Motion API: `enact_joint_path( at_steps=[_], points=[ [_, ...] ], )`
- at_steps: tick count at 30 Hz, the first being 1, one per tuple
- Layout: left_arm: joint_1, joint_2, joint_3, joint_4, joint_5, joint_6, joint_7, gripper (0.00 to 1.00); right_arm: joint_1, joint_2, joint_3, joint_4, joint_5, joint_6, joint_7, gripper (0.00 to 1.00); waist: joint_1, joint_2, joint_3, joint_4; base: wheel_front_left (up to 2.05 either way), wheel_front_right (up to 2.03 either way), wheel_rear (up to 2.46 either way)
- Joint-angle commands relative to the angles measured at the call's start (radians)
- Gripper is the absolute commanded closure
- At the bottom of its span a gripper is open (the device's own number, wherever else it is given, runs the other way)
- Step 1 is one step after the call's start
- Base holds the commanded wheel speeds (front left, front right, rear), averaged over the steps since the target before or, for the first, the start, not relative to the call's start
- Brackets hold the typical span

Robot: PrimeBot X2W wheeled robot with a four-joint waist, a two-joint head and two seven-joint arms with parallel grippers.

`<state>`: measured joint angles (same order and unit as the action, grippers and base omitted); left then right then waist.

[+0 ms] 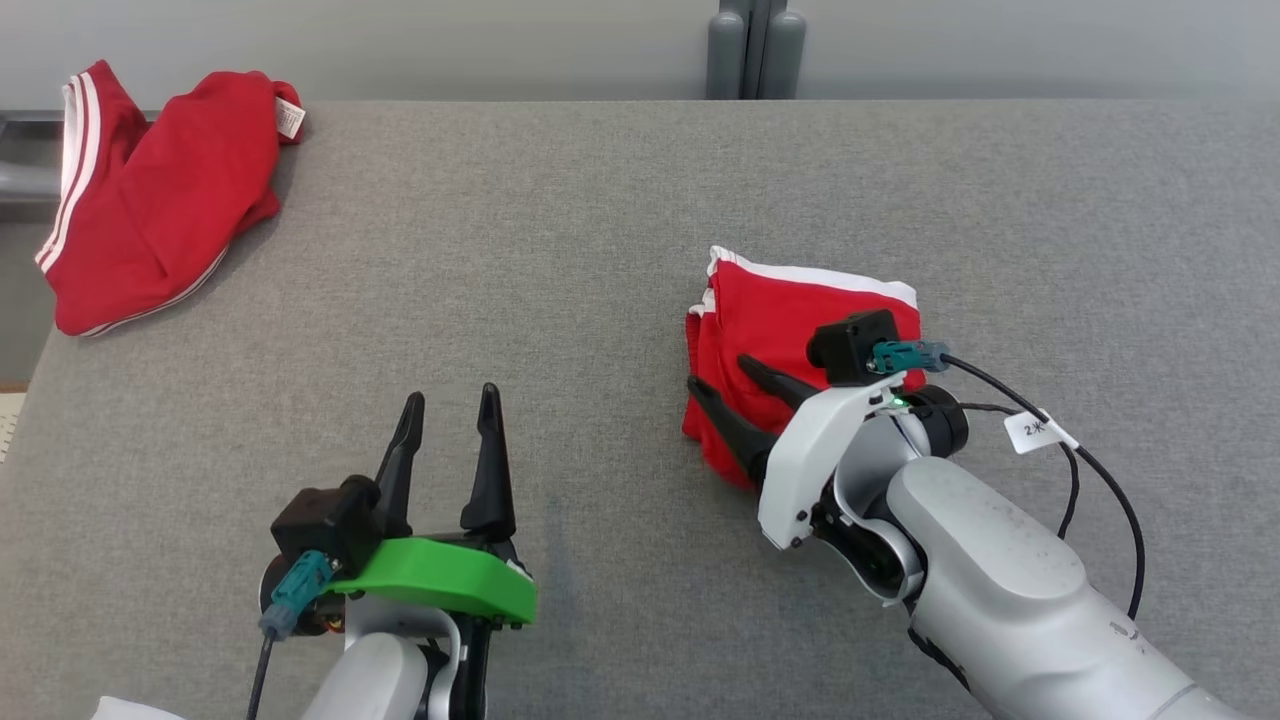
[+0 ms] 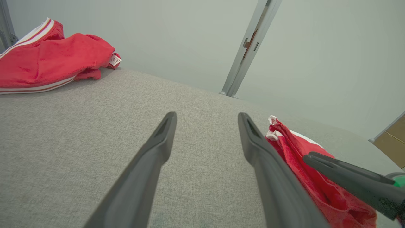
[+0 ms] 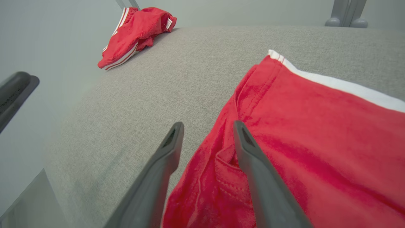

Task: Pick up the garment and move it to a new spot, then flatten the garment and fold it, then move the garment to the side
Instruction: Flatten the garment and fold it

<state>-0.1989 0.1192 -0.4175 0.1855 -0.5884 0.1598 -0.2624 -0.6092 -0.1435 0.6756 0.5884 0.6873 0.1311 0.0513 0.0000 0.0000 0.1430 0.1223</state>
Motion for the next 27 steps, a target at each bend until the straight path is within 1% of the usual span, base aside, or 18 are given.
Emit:
enact_joint_path(
  at_steps=[1, 5, 10, 14, 19, 20, 21, 22, 23, 24, 25, 27],
  points=[
    [-0.008, -0.002, -0.001, 0.004, 0.012, -0.006, -0.003, 0.00, 0.008, -0.009, 0.008, -0.013, 0.013, -0.001, -0.012, 0.00, 0.0000, 0.0000, -0.005, -0.011, 0.00, 0.00, 0.00],
    [-0.009, -0.011, -0.013, 0.013, 0.015, -0.012, -0.003, 0.00, 0.018, -0.028, 0.008, -0.048, 0.024, -0.001, -0.042, 0.00, 0.0000, 0.0000, -0.012, -0.028, 0.00, 0.00, 0.00],
    [-0.008, -0.018, -0.020, 0.020, 0.018, -0.016, -0.003, 0.00, 0.034, -0.072, -0.045, -0.074, 0.008, -0.001, -0.084, 0.00, 0.0000, 0.0000, -0.017, -0.042, 0.00, 0.00, 0.00],
    [-0.002, -0.020, -0.022, 0.021, 0.021, -0.015, -0.003, 0.00, 0.043, -0.101, -0.102, -0.069, -0.030, -0.001, -0.102, 0.00, 0.0000, 0.0000, -0.015, -0.049, 0.00, 0.00, 0.00],
    [-0.006, -0.020, -0.019, 0.022, 0.021, -0.019, -0.003, 0.00, 0.051, -0.118, -0.126, -0.044, -0.108, -0.001, -0.098, 0.00, 0.0000, 0.0000, -0.004, -0.044, 0.00, 0.00, 0.00],
    [-0.007, -0.020, -0.019, 0.022, 0.021, -0.018, -0.003, 0.00, 0.051, -0.117, -0.123, -0.033, -0.128, -0.001, -0.095, 0.09, 0.0000, 0.0000, -0.001, -0.039, 0.00, 0.00, 0.00],
    [-0.009, -0.020, -0.018, 0.021, 0.022, -0.018, -0.003, 0.00, 0.051, -0.119, -0.118, -0.023, -0.141, -0.001, -0.092, 0.50, 0.0000, 0.0000, 0.001, -0.036, 0.00, 0.00, 0.00],
    [-0.012, -0.021, -0.018, 0.021, 0.022, -0.019, -0.003, 0.00, 0.049, -0.124, -0.109, -0.009, -0.160, -0.001, -0.092, 0.64, 0.0000, 0.0000, 0.006, -0.029, 0.00, 0.00, 0.00],
    [-0.015, -0.021, -0.017, 0.021, 0.023, -0.019, -0.003, 0.00, 0.047, -0.124, -0.101, 0.002, -0.172, -0.001, -0.090, 0.74, 0.0000, 0.0000, 0.008, -0.024, 0.00, 0.00, 0.00],
    [-0.018, -0.022, -0.016, 0.021, 0.024, -0.020, -0.003, 0.00, 0.047, -0.120, -0.090, 0.015, -0.178, -0.001, -0.086, 0.89, 0.0000, 0.0000, 0.012, -0.017, 0.00, 0.00, 0.00],
    [-0.020, -0.022, -0.015, 0.021, 0.024, -0.020, -0.003, 0.00, 0.047, -0.115, -0.081, 0.023, -0.179, -0.001, -0.083, 1.00, 0.0000, 0.0000, 0.014, -0.012, 0.00, 0.00, 0.00],
    [-0.021, -0.023, -0.012, 0.021, 0.026, -0.020, -0.003, 0.00, 0.042, -0.109, -0.056, 0.039, -0.180, -0.001, -0.081, 1.00, 0.0000, 0.0000, 0.018, -0.002, 0.00, 0.00, 0.00]
  ],
)
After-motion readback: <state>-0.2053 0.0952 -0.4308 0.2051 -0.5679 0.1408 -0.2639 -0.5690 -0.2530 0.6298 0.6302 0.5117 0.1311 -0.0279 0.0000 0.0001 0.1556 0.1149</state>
